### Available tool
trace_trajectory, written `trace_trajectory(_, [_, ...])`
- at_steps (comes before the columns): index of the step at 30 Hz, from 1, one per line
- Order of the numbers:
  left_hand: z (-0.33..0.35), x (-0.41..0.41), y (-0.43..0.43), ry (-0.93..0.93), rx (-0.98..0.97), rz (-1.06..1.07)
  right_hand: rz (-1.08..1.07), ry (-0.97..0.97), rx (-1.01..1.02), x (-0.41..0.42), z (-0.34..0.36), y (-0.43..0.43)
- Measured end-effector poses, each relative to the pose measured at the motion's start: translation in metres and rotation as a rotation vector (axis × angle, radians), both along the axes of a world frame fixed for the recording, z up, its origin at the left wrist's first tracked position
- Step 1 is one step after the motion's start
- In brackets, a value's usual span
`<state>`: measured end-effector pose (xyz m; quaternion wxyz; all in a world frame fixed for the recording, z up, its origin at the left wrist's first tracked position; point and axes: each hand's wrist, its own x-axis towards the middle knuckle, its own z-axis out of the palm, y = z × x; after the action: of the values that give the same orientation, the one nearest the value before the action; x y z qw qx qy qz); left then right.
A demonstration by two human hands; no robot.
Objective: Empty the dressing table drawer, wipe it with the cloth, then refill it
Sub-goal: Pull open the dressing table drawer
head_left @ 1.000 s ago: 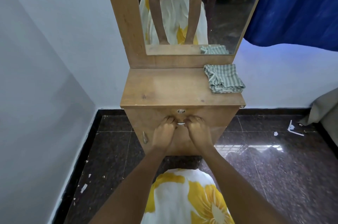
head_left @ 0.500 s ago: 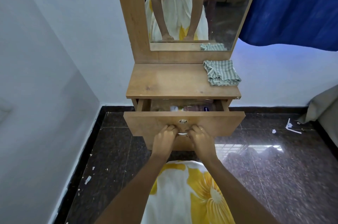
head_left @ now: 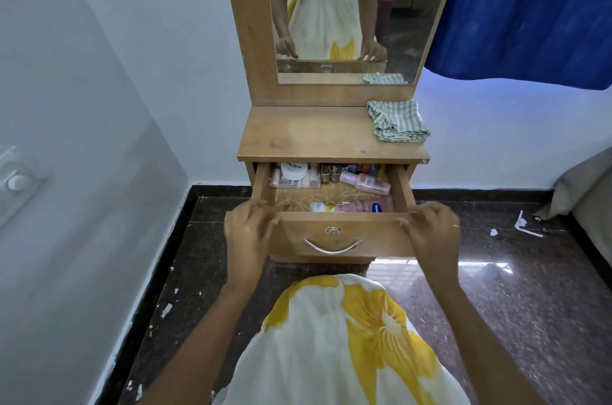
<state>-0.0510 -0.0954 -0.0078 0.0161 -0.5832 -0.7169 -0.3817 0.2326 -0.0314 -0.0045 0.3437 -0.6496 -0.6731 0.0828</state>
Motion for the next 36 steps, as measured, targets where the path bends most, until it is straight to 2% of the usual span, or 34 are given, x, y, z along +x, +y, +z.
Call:
trace_trajectory(3, [0.008,-0.016,-0.003,-0.068,-0.155,0.022,0.049,-0.064,-0.122,0.02,-0.001,0.01])
trace_trajectory(6, [0.016,-0.022,-0.009,-0.154,-0.198,-0.011,0.103,-0.054,-0.195,0.026,0.0,0.008])
trace_trajectory(22, [0.021,-0.015,-0.069,-0.26,-0.296,-0.013,0.124,-0.021,-0.222,0.052,-0.002,-0.053])
trace_trajectory(36, [0.029,-0.008,-0.099,-0.231,-0.348,-0.016,0.161,-0.018,-0.248,0.058,0.004,-0.084])
